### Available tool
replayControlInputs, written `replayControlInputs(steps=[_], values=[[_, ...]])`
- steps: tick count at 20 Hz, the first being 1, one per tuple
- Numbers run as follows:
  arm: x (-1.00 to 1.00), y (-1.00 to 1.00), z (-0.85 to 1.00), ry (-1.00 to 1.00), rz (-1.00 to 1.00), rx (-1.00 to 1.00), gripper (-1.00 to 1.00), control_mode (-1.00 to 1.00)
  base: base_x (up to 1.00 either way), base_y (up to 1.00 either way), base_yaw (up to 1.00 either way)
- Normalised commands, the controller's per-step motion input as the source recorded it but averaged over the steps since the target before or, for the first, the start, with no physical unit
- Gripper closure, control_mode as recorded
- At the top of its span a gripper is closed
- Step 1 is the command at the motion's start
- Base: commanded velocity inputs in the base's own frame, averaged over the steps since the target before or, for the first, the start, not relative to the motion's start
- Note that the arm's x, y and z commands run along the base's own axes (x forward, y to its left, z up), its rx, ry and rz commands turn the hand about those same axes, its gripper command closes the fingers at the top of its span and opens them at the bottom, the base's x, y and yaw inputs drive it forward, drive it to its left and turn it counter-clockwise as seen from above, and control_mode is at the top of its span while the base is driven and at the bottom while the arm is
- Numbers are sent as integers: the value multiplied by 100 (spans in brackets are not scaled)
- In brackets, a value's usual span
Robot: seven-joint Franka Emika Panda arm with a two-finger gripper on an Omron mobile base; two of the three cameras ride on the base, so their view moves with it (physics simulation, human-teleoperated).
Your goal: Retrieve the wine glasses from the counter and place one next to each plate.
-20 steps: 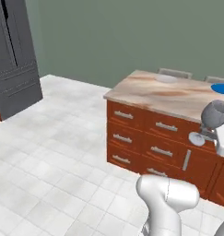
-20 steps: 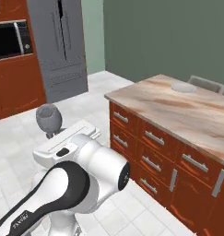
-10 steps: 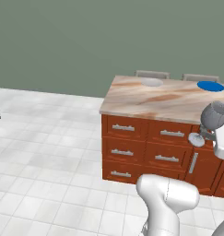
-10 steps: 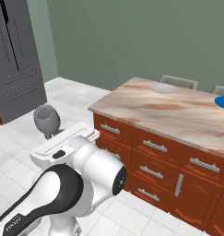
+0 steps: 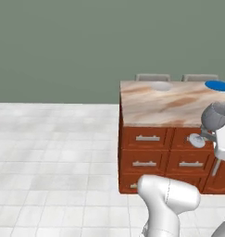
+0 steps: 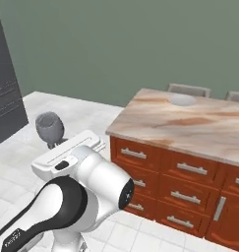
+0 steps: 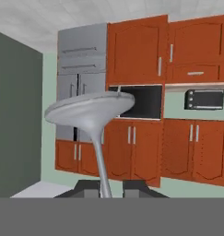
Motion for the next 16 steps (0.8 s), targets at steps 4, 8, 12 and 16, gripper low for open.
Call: replayControlInputs(steps=[4, 8, 12, 16], values=[[0, 0, 0, 0, 0, 0, 100, 100, 56, 100, -34], [0, 0, 0, 0, 0, 0, 100, 100, 48, 100, -35], [0, 0, 0, 0, 0, 0, 100, 100, 47, 100, -38], [0, 0, 0, 0, 0, 0, 100, 100, 61, 100, -39]])
